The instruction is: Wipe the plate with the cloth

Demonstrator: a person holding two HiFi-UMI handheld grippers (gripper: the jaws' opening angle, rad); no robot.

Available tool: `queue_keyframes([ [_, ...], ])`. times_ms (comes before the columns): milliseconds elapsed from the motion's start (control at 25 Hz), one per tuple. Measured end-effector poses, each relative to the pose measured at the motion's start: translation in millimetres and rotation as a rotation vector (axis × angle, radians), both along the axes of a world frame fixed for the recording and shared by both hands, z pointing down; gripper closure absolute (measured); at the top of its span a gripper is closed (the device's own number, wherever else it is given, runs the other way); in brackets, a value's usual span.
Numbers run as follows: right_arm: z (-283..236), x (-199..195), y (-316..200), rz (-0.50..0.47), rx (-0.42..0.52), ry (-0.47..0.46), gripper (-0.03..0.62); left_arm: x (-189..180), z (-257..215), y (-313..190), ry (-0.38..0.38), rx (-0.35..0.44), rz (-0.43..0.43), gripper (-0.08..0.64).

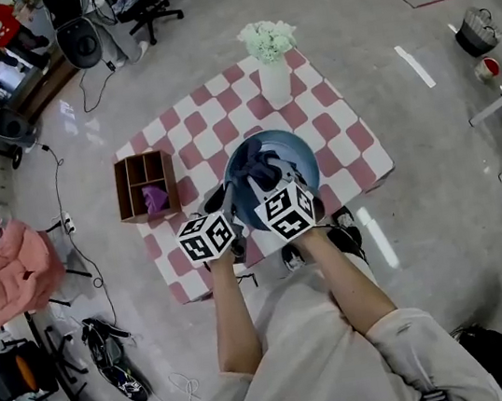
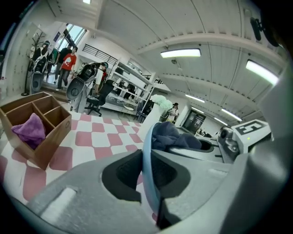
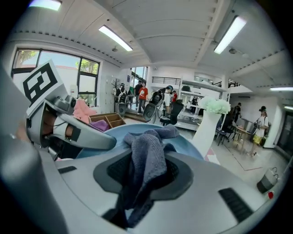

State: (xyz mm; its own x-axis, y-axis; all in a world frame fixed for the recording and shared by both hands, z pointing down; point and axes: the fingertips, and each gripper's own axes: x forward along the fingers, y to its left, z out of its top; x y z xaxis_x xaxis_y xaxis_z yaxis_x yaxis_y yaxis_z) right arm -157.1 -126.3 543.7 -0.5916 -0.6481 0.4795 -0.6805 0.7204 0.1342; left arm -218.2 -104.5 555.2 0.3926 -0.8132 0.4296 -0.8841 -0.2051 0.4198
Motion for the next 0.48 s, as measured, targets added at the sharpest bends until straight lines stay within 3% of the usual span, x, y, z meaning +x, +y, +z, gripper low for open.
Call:
queue_keyframes([
  [120,-0.2,-10.3,-0.5,-0.020,-0.002,0.001,0.469,-10.7,0.9,-0.1,0.021,-0.003,-0.020,0.518],
  [480,27.8,-60.6,42.9,-0.281,-0.071,0.068,0.472,-41.9,1.7,0.9,0.101,0.022,-0.118,0.518],
])
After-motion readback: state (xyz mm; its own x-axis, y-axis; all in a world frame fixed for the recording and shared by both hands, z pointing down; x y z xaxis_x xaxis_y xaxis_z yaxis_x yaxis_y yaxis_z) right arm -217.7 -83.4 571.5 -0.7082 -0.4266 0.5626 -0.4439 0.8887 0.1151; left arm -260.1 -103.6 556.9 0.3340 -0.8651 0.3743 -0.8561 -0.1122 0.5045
